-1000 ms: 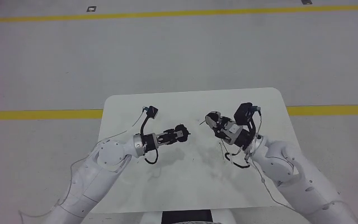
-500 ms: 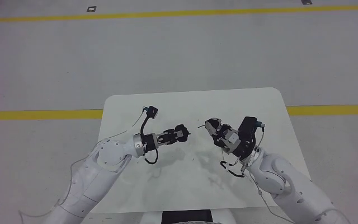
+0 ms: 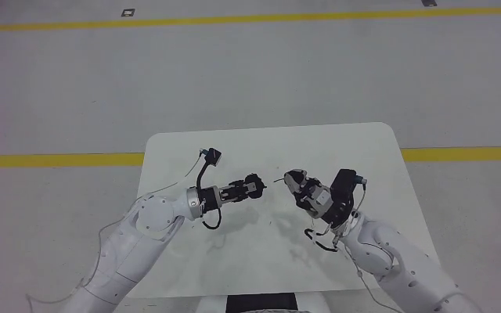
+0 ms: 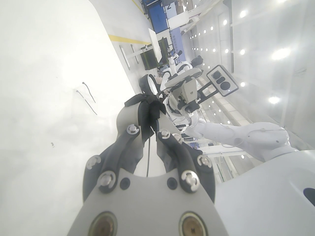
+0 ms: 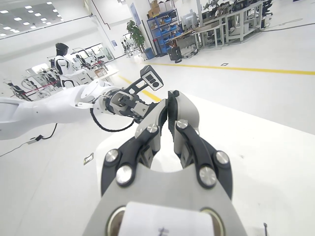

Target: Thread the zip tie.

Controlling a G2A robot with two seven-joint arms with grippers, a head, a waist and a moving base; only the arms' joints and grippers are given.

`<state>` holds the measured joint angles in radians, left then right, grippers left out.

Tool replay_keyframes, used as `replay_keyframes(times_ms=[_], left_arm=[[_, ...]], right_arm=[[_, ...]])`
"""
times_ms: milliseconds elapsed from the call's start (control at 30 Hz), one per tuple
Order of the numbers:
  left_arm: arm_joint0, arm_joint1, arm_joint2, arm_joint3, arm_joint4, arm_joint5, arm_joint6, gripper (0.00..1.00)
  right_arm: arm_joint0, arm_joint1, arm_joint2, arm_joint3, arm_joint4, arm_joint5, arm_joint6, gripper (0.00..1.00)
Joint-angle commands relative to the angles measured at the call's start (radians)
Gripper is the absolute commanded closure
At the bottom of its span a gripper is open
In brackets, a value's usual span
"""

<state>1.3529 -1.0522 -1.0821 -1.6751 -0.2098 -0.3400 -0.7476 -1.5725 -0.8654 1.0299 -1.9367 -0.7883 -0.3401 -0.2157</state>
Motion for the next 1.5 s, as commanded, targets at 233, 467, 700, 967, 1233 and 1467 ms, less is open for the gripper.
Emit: replay_keyframes(times_ms=[233,467,700,967,1233,1467], left_arm=[[0.0,0.0,0.0,0.0,0.0,0.0,0.0,1.0],[0.0,0.0,0.0,0.0,0.0,0.0,0.0,1.0],[0.0,0.0,0.0,0.0,0.0,0.0,0.0,1.0],[0.0,0.0,0.0,0.0,0.0,0.0,0.0,1.0],[0.0,0.0,0.0,0.0,0.0,0.0,0.0,1.0],[0.0,0.0,0.0,0.0,0.0,0.0,0.0,1.0]], right_arm=[[0.052,-0.012,-0.062,0.032,-0.029,0.0,-0.019,1.0],[0.052,-0.013,-0.071,0.036,-0.039,0.0,-0.025,1.0],[0.047,-0.014,-0.068,0.033,-0.049,0.0,-0.018,1.0],[0.027,-0.014,-0.051,0.018,-0.065,0.0,-0.024,1.0],[0.022,-0.019,-0.046,0.023,-0.069,0.0,-0.015,1.0],[0.029,-0.024,-0.053,0.034,-0.063,0.0,-0.01,1.0]])
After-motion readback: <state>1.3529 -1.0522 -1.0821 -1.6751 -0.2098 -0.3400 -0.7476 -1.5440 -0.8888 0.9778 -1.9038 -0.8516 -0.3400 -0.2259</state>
